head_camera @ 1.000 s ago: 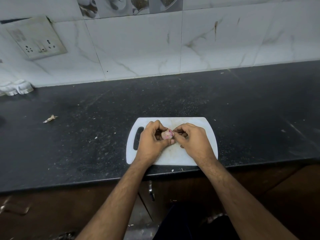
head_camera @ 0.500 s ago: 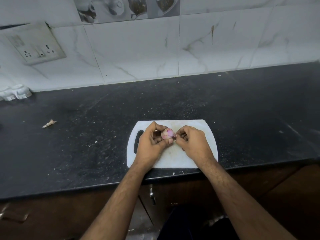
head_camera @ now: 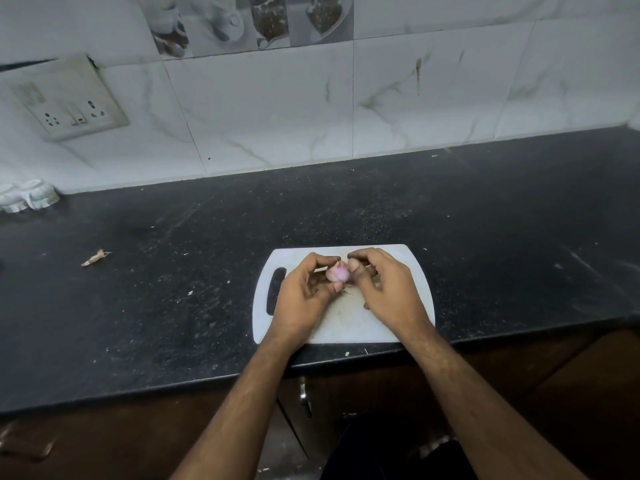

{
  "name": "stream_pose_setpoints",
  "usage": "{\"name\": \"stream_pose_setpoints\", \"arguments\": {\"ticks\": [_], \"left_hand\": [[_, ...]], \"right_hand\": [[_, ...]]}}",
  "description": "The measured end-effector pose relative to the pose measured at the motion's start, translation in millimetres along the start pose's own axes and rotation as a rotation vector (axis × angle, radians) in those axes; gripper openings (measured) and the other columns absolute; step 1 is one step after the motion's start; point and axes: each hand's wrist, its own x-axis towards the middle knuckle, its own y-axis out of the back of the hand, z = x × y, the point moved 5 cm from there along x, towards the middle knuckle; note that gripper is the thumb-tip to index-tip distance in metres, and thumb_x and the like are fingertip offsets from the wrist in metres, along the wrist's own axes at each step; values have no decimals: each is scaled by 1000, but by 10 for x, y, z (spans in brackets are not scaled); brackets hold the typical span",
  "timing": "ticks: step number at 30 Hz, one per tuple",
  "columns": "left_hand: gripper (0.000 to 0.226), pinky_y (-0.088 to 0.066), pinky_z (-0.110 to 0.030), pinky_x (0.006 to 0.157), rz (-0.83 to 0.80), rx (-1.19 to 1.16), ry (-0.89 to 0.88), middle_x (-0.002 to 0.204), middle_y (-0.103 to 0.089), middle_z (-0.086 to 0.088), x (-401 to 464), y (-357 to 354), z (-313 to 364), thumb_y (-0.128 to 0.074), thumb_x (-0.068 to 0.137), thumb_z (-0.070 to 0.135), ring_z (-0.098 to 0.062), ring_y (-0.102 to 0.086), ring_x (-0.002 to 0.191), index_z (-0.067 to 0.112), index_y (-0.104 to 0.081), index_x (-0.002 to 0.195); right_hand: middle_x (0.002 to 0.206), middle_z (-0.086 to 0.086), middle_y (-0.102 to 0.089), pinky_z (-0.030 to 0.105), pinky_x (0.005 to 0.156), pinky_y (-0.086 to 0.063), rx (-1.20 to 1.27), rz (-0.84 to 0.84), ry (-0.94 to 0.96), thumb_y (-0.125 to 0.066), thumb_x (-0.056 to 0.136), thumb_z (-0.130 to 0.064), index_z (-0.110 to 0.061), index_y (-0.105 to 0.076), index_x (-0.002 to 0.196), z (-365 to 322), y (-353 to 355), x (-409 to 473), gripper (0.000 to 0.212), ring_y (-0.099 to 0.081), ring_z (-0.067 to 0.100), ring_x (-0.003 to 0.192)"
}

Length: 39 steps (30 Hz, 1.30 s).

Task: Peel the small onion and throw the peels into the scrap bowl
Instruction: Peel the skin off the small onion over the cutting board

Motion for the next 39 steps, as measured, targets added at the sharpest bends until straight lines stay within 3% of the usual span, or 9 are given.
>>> {"name": "stream_pose_setpoints", "arguments": {"ticks": [4,7,11,22,29,35,39], "left_hand": [[32,-56,-43,106,-31,78,-32,120,-76,-2,8,-23,2,-72,96,2,-21,-71,117,17,-70,125],[33,-54,-33,106,-33,152,-71,123,-75,6,4,-20,37,-71,98,6,-14,-68,121,23,-70,127],[37,-51,-22,106,-51,195,-72,126,-74,8,8,-31,48,-66,99,1,-8,-66,123,19,-68,131],[36,-51,-20,104,-59,156,-79,123,-74,8,-5,-43,75,-69,97,0,-9,-67,122,20,-68,127],[39,-51,-32,111,-93,173,-29,127,-72,11,21,-53,21,-62,100,-2,-12,-65,126,22,-66,131],[35,-51,-40,113,-55,90,2,126,-74,6,22,-19,19,-64,101,0,-14,-67,124,21,-66,129],[33,-51,-45,113,-79,62,1,127,-74,1,22,-16,17,-65,101,1,-19,-67,125,17,-65,129]], "right_hand": [[97,-14,-67,29,57,-61,21,17,-50,-68,97,-26,-19,-75,104,25,5,-14,12,-68,9,84],[93,-9,-70,31,47,-59,55,17,-104,-69,96,-23,-17,-77,101,27,16,-29,11,-69,10,80],[92,-8,-72,34,46,-60,104,15,-142,-72,94,-21,-17,-79,101,4,34,-58,10,-69,7,81],[89,-9,-72,37,46,-60,144,29,-164,-75,91,-22,-17,-79,98,-11,60,-59,9,-69,8,80],[90,-5,-70,37,47,-60,101,18,-205,-69,95,-24,-18,-74,98,71,24,-22,9,-68,13,80],[93,-16,-70,23,62,-58,37,23,-98,-58,103,-27,-20,-73,102,45,17,-7,16,-67,2,84],[98,-16,-69,13,69,-52,87,-28,-77,-74,91,-41,-25,-72,102,-1,0,13,19,-65,3,87]]}}
